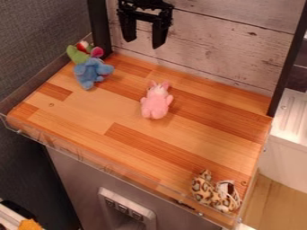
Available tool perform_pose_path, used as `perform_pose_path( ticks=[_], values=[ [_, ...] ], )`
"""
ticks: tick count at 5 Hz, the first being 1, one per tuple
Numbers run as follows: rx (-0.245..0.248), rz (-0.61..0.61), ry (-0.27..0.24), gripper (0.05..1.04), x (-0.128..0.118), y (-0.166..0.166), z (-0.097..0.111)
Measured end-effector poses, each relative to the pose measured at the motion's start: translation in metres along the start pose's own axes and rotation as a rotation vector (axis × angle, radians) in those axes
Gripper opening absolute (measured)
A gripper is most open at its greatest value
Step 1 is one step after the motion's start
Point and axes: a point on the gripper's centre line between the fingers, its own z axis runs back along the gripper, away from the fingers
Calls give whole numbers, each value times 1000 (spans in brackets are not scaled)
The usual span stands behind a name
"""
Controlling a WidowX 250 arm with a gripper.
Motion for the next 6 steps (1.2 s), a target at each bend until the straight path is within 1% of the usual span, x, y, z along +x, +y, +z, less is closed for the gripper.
perform_pose_path(
  ticks=[1,2,3,4,5,6],
  values=[
    [1,-140,2,998,0,2,-1],
    [-2,-336,23,997,-1,22,-7],
    [-3,-522,22,997,-1,41,-7],
    [-10,-758,26,999,-3,58,-6],
    [-17,-922,32,999,-4,67,-5],
    [-19,-951,26,999,-6,74,-5]
  ],
)
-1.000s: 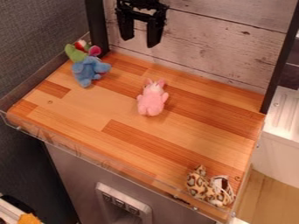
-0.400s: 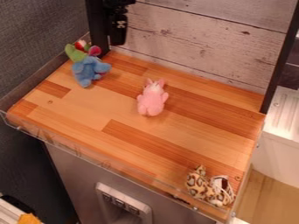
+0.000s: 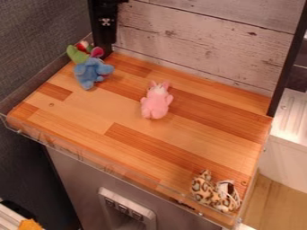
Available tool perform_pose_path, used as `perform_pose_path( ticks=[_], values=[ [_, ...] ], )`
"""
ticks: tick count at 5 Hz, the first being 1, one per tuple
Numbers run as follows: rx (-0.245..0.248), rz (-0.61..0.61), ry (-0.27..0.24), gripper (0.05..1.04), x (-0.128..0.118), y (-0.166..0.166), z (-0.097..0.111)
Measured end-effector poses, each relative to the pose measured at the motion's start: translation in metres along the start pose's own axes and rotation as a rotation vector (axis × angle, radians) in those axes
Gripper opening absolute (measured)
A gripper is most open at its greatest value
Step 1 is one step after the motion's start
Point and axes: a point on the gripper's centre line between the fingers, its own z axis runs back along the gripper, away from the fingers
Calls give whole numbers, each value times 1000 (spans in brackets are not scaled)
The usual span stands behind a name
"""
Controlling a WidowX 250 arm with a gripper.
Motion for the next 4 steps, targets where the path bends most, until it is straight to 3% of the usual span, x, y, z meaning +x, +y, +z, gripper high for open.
perform_pose_path(
  ticks=[1,2,4],
  values=[
    [-3,99,-4,999,-4,0,-12],
    [-30,274,-5,999,-7,-7,-36],
    [-1,511,-30,999,-18,-9,-58]
  ],
)
